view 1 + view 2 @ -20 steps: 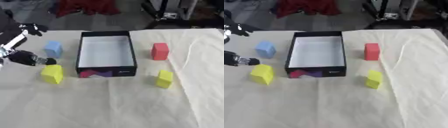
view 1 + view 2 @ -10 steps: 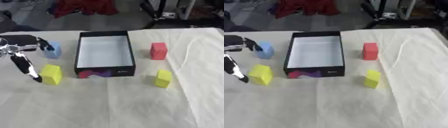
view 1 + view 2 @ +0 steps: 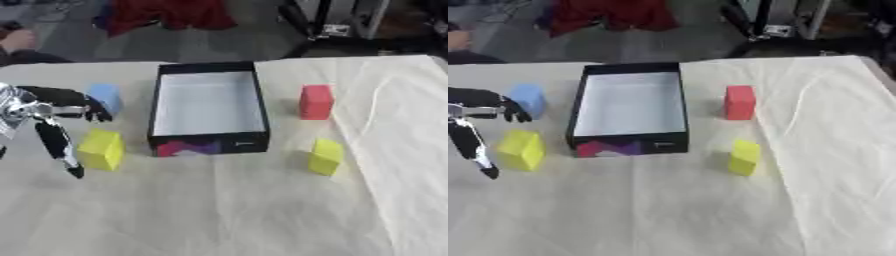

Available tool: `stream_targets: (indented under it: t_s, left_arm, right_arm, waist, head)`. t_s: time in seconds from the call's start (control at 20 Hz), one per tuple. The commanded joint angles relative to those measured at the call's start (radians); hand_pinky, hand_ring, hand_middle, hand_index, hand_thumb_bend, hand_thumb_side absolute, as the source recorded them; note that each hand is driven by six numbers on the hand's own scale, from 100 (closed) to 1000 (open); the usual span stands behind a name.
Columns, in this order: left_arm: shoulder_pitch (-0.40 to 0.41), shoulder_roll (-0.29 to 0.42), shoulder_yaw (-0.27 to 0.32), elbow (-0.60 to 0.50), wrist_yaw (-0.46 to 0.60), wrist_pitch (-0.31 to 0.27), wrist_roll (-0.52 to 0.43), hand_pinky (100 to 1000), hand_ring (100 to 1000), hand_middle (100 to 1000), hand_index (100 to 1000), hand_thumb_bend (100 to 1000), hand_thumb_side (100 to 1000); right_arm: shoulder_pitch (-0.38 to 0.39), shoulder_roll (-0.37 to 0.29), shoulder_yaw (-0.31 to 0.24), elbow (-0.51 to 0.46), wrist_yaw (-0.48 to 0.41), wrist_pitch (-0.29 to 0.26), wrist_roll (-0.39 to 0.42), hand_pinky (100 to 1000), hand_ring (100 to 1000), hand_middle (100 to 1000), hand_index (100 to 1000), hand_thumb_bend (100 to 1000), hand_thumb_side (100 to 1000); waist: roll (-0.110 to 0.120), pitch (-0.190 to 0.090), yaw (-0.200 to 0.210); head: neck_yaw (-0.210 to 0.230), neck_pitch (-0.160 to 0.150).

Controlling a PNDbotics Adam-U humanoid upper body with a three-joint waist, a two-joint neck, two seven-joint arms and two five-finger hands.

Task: Pick up objects on the table and place them in the box.

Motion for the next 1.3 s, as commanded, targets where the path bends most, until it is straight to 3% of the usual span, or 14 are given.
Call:
stream_targets:
  t_s: [0.05, 0.3, 0.4, 0.55, 0.6, 0.65, 0.7, 0.75, 0.8, 0.95, 1.0, 1.05, 1.3]
  left_arm:
    - [-0.023, 0.007, 0.007, 0.023, -0.028, -0.003, 0.015, 856, 778, 794, 933, 887, 367]
    - [-0.027, -0.023, 0.015, 0.069, -0.063, 0.007, 0.084, 848, 772, 791, 929, 881, 373]
    - [-0.026, -0.032, 0.015, 0.084, -0.072, 0.008, 0.112, 827, 735, 742, 882, 824, 359]
    - [-0.025, -0.039, 0.012, 0.1, -0.073, -0.001, 0.134, 727, 594, 576, 743, 543, 302]
    - [-0.024, -0.039, 0.013, 0.103, -0.07, -0.001, 0.141, 727, 594, 576, 743, 543, 302]
    - [-0.025, -0.04, 0.014, 0.103, -0.066, -0.002, 0.148, 662, 514, 480, 644, 374, 228]
    - [-0.026, -0.039, 0.016, 0.101, -0.06, -0.002, 0.156, 654, 506, 472, 633, 358, 219]
    - [-0.028, -0.037, 0.017, 0.097, -0.055, -0.003, 0.163, 627, 467, 422, 579, 268, 165]
    - [-0.031, -0.034, 0.02, 0.088, -0.05, -0.003, 0.17, 615, 454, 404, 560, 239, 146]
    - [-0.041, -0.019, 0.03, 0.051, -0.038, 0.0, 0.18, 615, 446, 391, 548, 236, 147]
    - [-0.045, -0.012, 0.036, 0.036, -0.033, 0.003, 0.18, 617, 445, 391, 547, 180, 188]
    - [-0.051, -0.004, 0.043, 0.019, -0.027, 0.006, 0.182, 620, 447, 392, 549, 241, 153]
    - [-0.108, 0.024, 0.069, -0.048, -0.009, 0.025, 0.176, 627, 453, 395, 552, 246, 164]
  right_arm:
    - [-0.009, -0.015, -0.004, -0.024, -0.007, 0.001, 0.001, 760, 683, 637, 833, 100, 462]
    - [-0.01, -0.013, -0.004, -0.024, -0.007, 0.001, 0.001, 760, 683, 637, 833, 100, 462]
    - [-0.01, -0.013, -0.004, -0.024, -0.008, 0.001, 0.001, 760, 683, 637, 833, 100, 462]
    - [-0.01, -0.013, -0.004, -0.024, -0.008, 0.0, 0.001, 761, 683, 637, 833, 100, 463]
    - [-0.01, -0.013, -0.004, -0.024, -0.008, 0.0, 0.001, 761, 683, 637, 833, 100, 463]
    - [-0.01, -0.013, -0.005, -0.024, -0.008, 0.0, 0.001, 761, 683, 637, 833, 100, 463]
    - [-0.01, -0.014, -0.005, -0.024, -0.009, 0.0, 0.001, 761, 683, 637, 833, 100, 463]
    - [-0.01, -0.014, -0.004, -0.024, -0.009, 0.0, 0.001, 761, 683, 637, 833, 100, 464]
    - [-0.01, -0.014, -0.004, -0.024, -0.009, 0.0, 0.001, 761, 683, 637, 833, 100, 464]
    - [-0.01, -0.015, -0.005, -0.024, -0.009, 0.0, 0.001, 761, 683, 637, 834, 100, 464]
    - [-0.01, -0.016, -0.005, -0.024, -0.009, 0.0, 0.001, 762, 683, 637, 834, 100, 465]
    - [-0.01, -0.016, -0.005, -0.024, -0.009, 0.0, 0.001, 762, 683, 637, 834, 100, 464]
    - [-0.008, -0.018, -0.004, -0.024, -0.009, 0.001, 0.003, 762, 683, 637, 834, 100, 465]
  waist:
    - [0.01, -0.018, -0.001]
    - [0.009, -0.019, -0.001]
    - [0.008, -0.018, -0.002]
    - [0.009, -0.018, -0.002]
    - [0.009, -0.018, -0.002]
    - [0.008, -0.018, -0.002]
    - [0.009, -0.019, -0.002]
    - [0.009, -0.019, -0.002]
    - [0.009, -0.019, -0.002]
    - [0.009, -0.021, -0.001]
    - [0.009, -0.021, -0.001]
    - [0.009, -0.022, -0.001]
    - [0.009, -0.025, 0.0]
  head:
    - [-0.001, -0.002]
    - [-0.004, -0.002]
    - [-0.004, -0.002]
    - [-0.003, -0.002]
    - [-0.003, -0.002]
    - [-0.003, -0.002]
    - [-0.002, -0.002]
    - [-0.002, -0.002]
    - [-0.002, -0.002]
    - [-0.003, -0.002]
    - [-0.004, -0.002]
    - [-0.004, -0.002]
    - [-0.006, -0.002]
